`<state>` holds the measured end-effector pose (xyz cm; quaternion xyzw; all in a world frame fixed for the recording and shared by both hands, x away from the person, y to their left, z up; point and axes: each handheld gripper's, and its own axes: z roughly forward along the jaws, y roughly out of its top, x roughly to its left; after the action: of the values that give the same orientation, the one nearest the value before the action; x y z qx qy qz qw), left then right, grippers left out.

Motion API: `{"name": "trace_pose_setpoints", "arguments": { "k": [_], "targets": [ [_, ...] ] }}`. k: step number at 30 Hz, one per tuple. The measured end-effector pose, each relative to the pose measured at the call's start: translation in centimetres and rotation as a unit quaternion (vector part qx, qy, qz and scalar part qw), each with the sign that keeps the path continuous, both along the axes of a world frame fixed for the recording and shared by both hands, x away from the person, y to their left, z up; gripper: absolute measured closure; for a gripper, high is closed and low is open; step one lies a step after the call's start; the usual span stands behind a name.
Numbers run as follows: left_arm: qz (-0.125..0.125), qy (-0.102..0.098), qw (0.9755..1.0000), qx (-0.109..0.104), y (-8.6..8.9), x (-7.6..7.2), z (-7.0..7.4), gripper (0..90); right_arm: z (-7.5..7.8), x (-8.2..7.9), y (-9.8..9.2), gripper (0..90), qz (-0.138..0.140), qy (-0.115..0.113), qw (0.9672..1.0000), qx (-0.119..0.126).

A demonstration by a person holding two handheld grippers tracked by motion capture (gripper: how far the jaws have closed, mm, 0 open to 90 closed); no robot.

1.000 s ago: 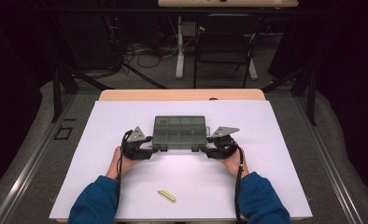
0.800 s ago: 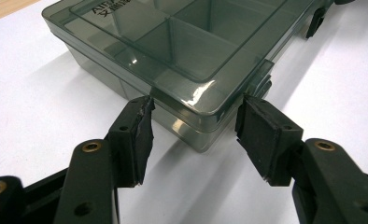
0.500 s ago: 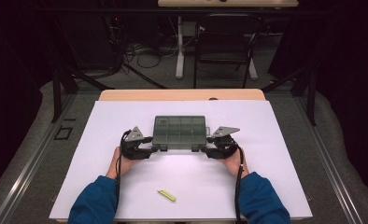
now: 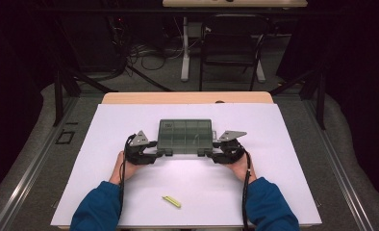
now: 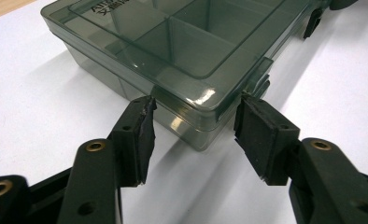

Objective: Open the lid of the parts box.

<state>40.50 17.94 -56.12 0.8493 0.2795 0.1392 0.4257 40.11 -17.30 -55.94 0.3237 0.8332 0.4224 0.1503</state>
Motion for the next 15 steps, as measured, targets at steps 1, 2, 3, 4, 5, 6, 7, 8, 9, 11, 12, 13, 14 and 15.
{"name": "trace_pose_setpoints", "arguments": {
  "k": [1, 2, 3, 4, 5, 6, 7, 8, 9, 11, 12, 13, 14, 15],
  "targets": [
    [0.000, 0.000, 1.0000, 0.000, 0.04, 0.02, 0.00, 47.3, 0.01, 0.00, 0.00, 47.9, 0.000, 0.000, 1.0000, 0.000],
    [0.000, 0.000, 1.0000, 0.000, 0.07, 0.03, 0.01, 47.5, 0.04, 0.00, -0.02, 47.9, 0.000, 0.003, 1.0000, -0.001],
    [0.001, 0.001, 1.0000, -0.001, 0.07, 0.03, 0.00, 47.6, 0.00, 0.01, 0.00, 47.5, 0.000, 0.000, 1.0000, 0.002],
    [0.001, 0.002, 1.0000, -0.001, 0.07, 0.03, -0.01, 47.4, 0.05, 0.01, -0.02, 46.4, 0.002, 0.002, 1.0000, -0.001],
    [0.000, 0.001, 1.0000, 0.001, 0.06, 0.04, 0.01, 47.2, 0.09, 0.01, -0.03, 45.3, 0.002, 0.001, 1.0000, -0.002],
    [-0.001, 0.000, 1.0000, 0.002, 0.05, 0.06, -0.01, 46.8, 0.13, 0.03, -0.07, 44.9, 0.000, 0.001, 1.0000, -0.002],
    [-0.001, 0.000, 1.0000, 0.001, 0.02, 0.06, -0.03, 46.2, 0.17, 0.05, -0.14, 44.7, -0.002, 0.000, 1.0000, 0.003],
    [-0.001, 0.000, 1.0000, 0.001, 0.02, 0.07, -0.02, 46.2, 0.21, 0.04, -0.17, 44.7, -0.002, 0.000, 1.0000, 0.004],
    [-0.001, 0.000, 1.0000, 0.001, 0.01, 0.07, -0.03, 46.1, 0.27, 0.01, -0.19, 44.9, -0.004, -0.001, 1.0000, 0.004],
    [-0.001, -0.001, 1.0000, 0.002, 0.01, 0.07, -0.02, 46.2, 0.27, -0.01, -0.08, 44.6, -0.003, -0.002, 1.0000, 0.001],
    [0.000, -0.001, 1.0000, 0.002, 0.02, 0.07, -0.02, 46.2, 0.27, 0.01, -0.05, 44.9, -0.003, -0.005, 1.0000, 0.001],
    [0.000, 0.000, 1.0000, 0.000, 0.02, 0.06, -0.02, 46.3, 0.26, -0.02, -0.05, 45.3, -0.004, -0.004, 1.0000, 0.001],
    [0.001, 0.000, 1.0000, 0.000, 0.02, 0.06, -0.02, 46.4, 0.27, -0.04, -0.05, 45.4, -0.006, -0.005, 1.0000, 0.001],
    [0.001, 0.001, 1.0000, -0.001, 0.02, 0.05, -0.03, 46.5, 0.27, -0.05, -0.04, 45.4, -0.006, -0.005, 1.0000, 0.001]
  ]
}}
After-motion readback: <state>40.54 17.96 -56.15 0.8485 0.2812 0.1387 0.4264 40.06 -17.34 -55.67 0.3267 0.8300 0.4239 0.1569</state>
